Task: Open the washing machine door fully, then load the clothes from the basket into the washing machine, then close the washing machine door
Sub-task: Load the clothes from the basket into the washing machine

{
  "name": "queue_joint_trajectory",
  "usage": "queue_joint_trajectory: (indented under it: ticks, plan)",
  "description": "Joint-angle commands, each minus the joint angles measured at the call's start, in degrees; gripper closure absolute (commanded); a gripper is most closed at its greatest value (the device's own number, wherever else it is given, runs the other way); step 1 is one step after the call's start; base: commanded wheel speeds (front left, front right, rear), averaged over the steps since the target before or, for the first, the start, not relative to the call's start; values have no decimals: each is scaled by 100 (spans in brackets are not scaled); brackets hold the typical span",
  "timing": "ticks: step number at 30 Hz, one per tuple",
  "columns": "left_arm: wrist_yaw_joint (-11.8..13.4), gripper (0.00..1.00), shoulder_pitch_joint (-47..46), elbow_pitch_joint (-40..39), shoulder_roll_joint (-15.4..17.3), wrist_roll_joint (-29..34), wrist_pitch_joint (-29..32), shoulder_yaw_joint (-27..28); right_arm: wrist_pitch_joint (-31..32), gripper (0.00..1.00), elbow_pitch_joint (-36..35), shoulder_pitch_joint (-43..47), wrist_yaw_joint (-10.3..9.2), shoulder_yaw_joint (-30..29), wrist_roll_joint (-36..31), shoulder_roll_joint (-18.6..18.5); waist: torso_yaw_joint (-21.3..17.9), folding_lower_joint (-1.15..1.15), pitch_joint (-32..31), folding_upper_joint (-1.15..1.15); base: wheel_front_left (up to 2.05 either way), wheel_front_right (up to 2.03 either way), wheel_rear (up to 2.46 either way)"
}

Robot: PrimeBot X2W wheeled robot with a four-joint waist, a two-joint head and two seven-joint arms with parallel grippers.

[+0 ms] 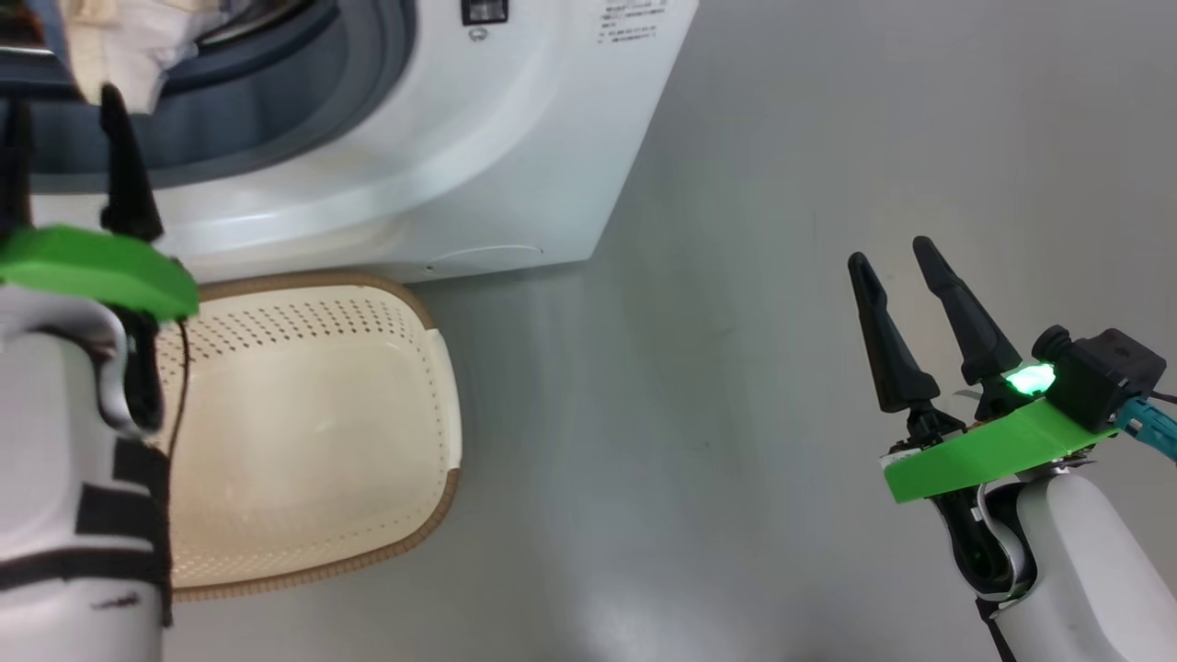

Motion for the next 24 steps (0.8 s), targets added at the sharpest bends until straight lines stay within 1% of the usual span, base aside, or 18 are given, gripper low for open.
queue_joint_trajectory:
  ticks: [1,10,24]
  plan:
    - [-12,0,258,-238,155,93,-32,145,-68,0,-104,209,9,67,-23,-77,128,0,-171,0,0,0,0]
    - [-13,0,1292,-906,-16,95,-32,156,-68,0,-59,444,9,29,-29,-226,284,0,-642,0,0,0,0]
    - [-14,0,2804,-1720,-50,20,-32,124,-68,0,-15,965,9,-58,-6,-340,382,0,-1409,0,0,0,0]
